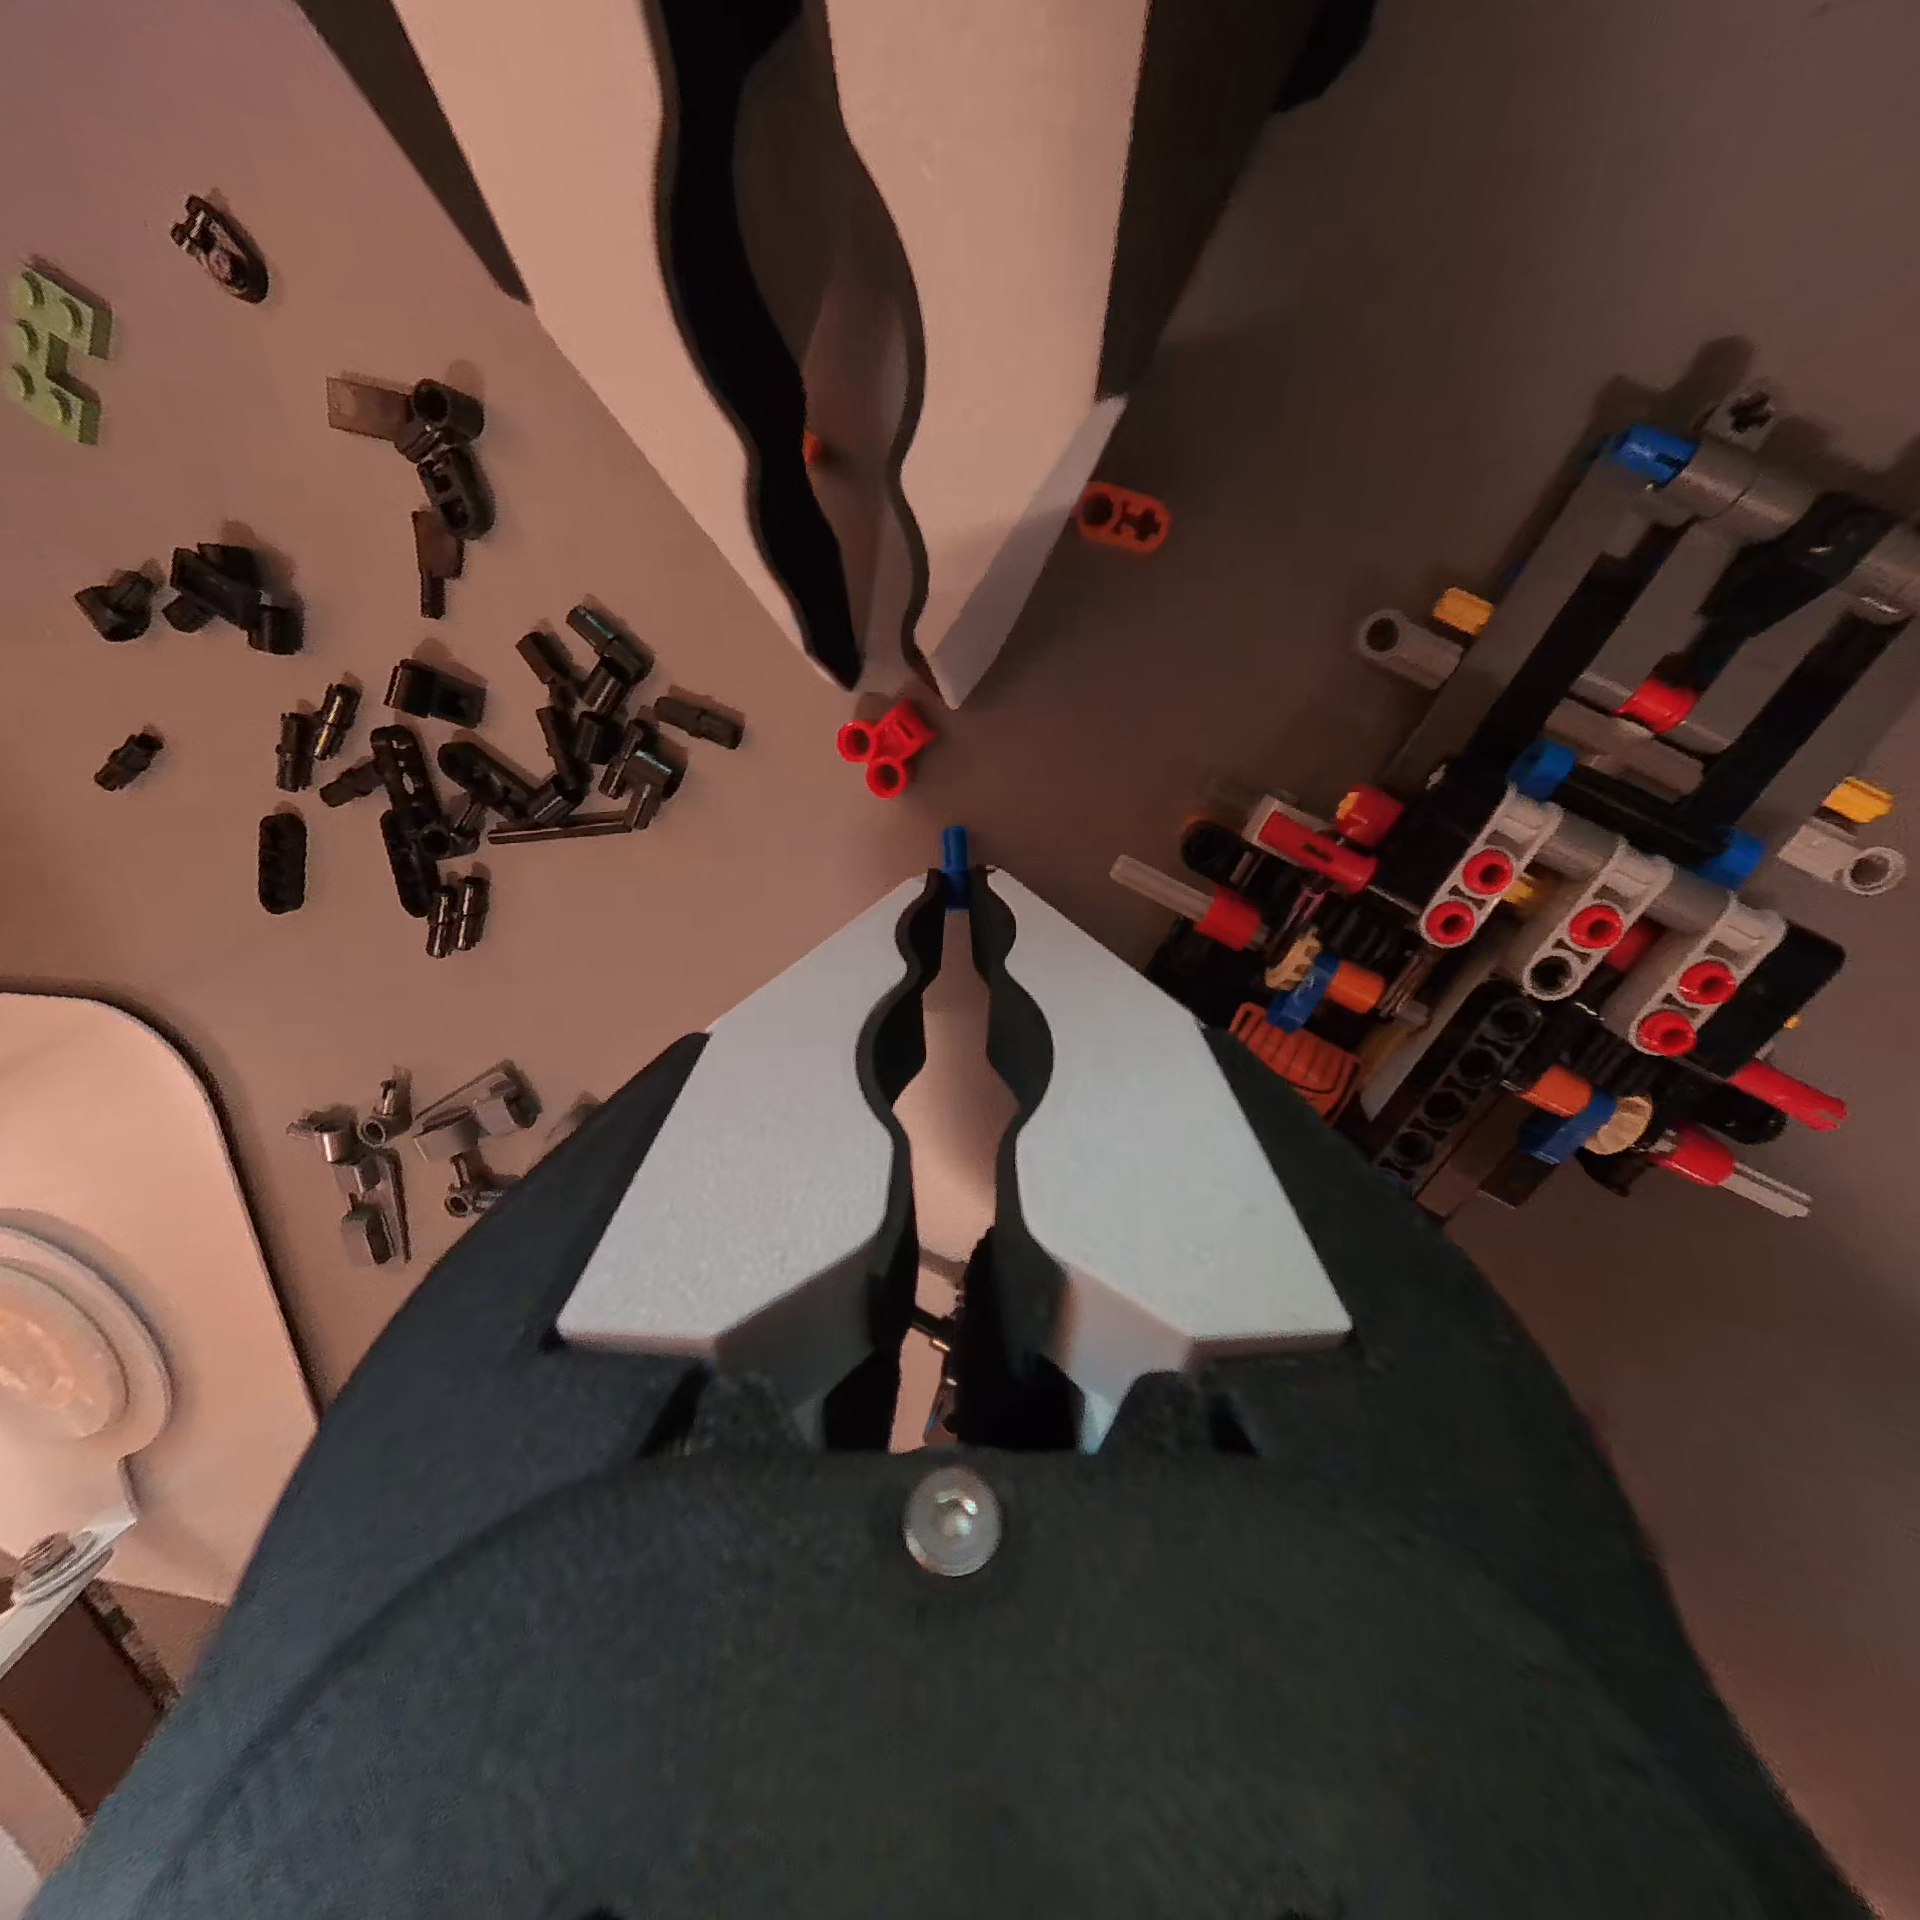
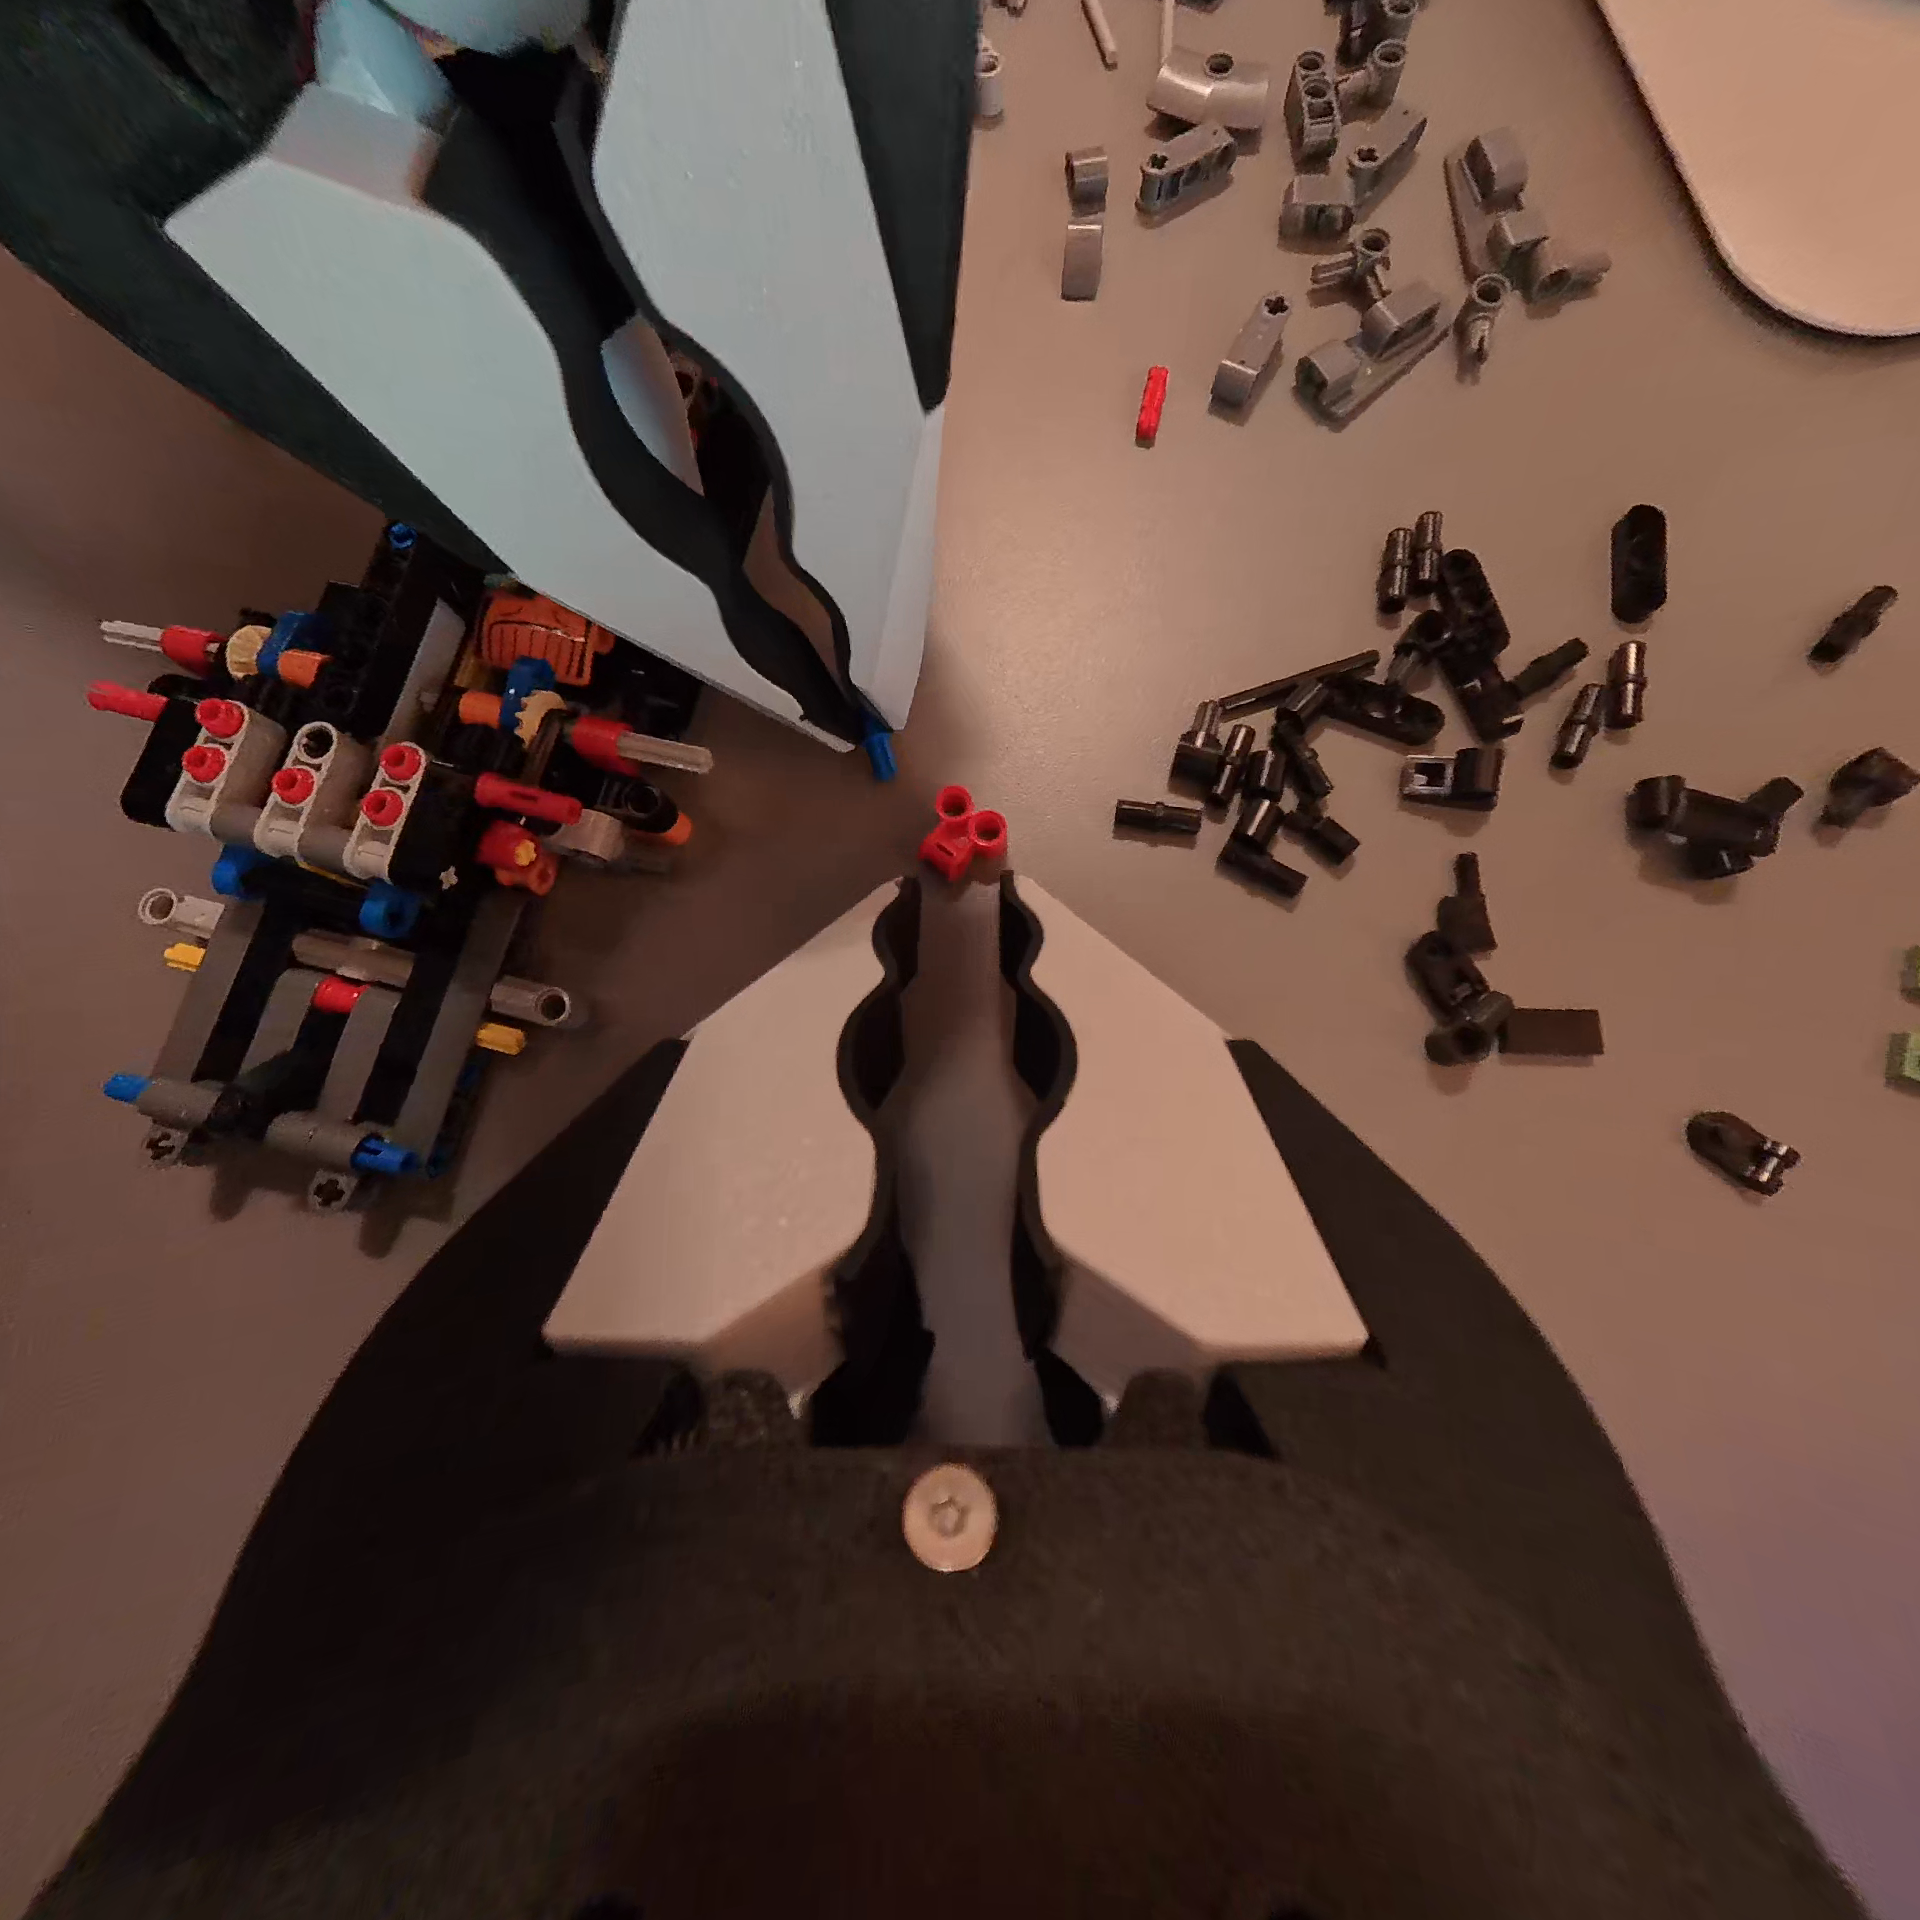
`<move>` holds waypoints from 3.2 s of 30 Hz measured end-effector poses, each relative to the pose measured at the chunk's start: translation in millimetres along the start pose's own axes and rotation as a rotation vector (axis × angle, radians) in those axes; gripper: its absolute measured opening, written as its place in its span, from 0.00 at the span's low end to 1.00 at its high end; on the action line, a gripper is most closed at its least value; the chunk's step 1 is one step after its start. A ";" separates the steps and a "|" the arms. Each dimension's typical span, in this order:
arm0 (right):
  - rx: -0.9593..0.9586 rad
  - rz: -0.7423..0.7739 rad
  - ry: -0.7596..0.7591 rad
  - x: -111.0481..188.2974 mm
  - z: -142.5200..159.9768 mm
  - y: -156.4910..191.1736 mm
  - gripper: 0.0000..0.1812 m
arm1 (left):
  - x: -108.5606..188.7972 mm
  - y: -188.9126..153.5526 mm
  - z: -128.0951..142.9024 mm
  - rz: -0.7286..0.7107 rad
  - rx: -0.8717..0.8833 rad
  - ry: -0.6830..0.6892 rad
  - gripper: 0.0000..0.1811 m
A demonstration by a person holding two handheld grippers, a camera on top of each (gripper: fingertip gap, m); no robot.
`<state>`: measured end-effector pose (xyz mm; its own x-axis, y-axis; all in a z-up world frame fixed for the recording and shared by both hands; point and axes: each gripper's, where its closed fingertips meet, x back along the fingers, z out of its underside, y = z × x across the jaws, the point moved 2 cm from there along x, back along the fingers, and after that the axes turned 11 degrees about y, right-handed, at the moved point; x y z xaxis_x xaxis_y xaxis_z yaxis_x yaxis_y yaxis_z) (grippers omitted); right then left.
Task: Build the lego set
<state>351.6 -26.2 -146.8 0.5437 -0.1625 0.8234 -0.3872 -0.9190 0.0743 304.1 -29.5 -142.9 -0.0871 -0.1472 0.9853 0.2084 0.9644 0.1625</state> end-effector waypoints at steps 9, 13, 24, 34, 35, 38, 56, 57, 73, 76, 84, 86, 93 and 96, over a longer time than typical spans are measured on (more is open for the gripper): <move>0.008 -0.065 -0.021 0.2 -4.9 11.6 0.05 | 0.9 -3.3 3.3 0.037 0.057 -0.037 0.02; -0.003 -0.070 -0.054 3.9 -7.2 6.3 0.12 | 2.5 -4.5 4.9 0.056 0.076 -0.060 0.02; 0.171 -0.041 0.047 -1.7 -12.2 -0.8 0.15 | 5.9 -1.8 6.2 0.100 0.128 -0.145 0.02; 0.160 -0.092 0.011 -9.2 -13.1 -2.5 0.07 | -1.0 3.1 3.6 0.115 0.137 -0.176 0.02; 0.158 -0.094 0.006 -9.4 -13.1 -2.0 0.07 | -0.2 4.1 2.6 0.116 0.142 -0.189 0.02; 0.150 -0.106 -0.029 -7.8 -15.0 -0.9 0.07 | 2.3 7.8 1.3 0.119 0.163 -0.219 0.02; 0.233 0.055 -0.165 18.6 -33.3 -1.5 0.07 | 27.6 16.9 -1.2 0.180 0.252 -0.338 0.02; 0.239 0.080 -0.166 20.1 -34.4 -2.2 0.07 | 28.8 18.4 -1.3 0.195 0.271 -0.345 0.02; 0.237 0.163 -0.166 19.2 -41.0 -1.5 0.06 | 33.1 21.9 -1.1 0.240 0.346 -0.325 0.02; 0.173 0.096 -0.262 31.0 -45.9 -4.9 0.07 | 44.4 26.2 -1.7 0.223 0.387 -0.401 0.02; 0.091 0.053 -0.371 45.1 -56.0 -6.2 0.07 | 71.7 32.3 2.4 0.127 0.472 -0.572 0.02; 0.078 0.031 -0.393 47.9 -56.4 -5.4 0.07 | 75.0 31.8 2.1 0.058 0.475 -0.585 0.00; 0.063 -0.011 -0.439 55.1 -58.4 -3.6 0.07 | 79.5 28.6 6.0 -0.033 0.445 -0.566 0.01; 0.069 -0.023 -0.443 55.5 -59.1 -1.2 0.07 | 80.6 26.7 3.9 -0.045 0.429 -0.577 0.00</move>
<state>338.3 -12.9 -68.0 0.8239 -0.2660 0.5004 -0.3289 -0.9435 0.0401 298.8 -14.8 -59.4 -0.6119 -0.1640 0.7738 -0.1986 0.9788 0.0504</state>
